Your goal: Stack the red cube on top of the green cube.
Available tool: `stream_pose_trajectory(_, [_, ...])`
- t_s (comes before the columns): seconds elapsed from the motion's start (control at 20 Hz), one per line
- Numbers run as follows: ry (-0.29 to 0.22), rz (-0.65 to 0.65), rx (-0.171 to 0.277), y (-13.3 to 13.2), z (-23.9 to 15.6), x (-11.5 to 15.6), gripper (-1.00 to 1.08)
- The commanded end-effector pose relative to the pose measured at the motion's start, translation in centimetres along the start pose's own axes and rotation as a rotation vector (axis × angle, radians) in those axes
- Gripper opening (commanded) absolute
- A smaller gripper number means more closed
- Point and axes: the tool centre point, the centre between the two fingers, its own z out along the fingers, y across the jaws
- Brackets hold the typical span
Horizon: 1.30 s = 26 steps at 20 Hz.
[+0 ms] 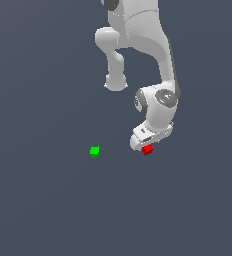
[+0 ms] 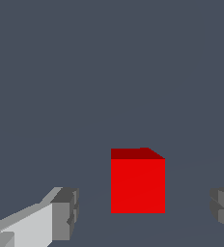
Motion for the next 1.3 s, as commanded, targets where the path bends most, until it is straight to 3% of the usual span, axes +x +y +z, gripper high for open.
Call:
stream_pose_trajectory(0.0, [-0.001,-0.001,0.0,0.0,0.9,-0.1,1.0])
stream_pose_trajectory(0.55, [0.0,-0.005,-0.002,-0.1,4.4,0.0,1.0])
stream_pose_trajectory(0.6, [0.0,-0.005,-0.002,-0.1,4.4,0.0,-1.0])
stream_pose_trajectory(1.25, [0.001,-0.005,-0.002,-0.1,4.1,0.0,-1.0])
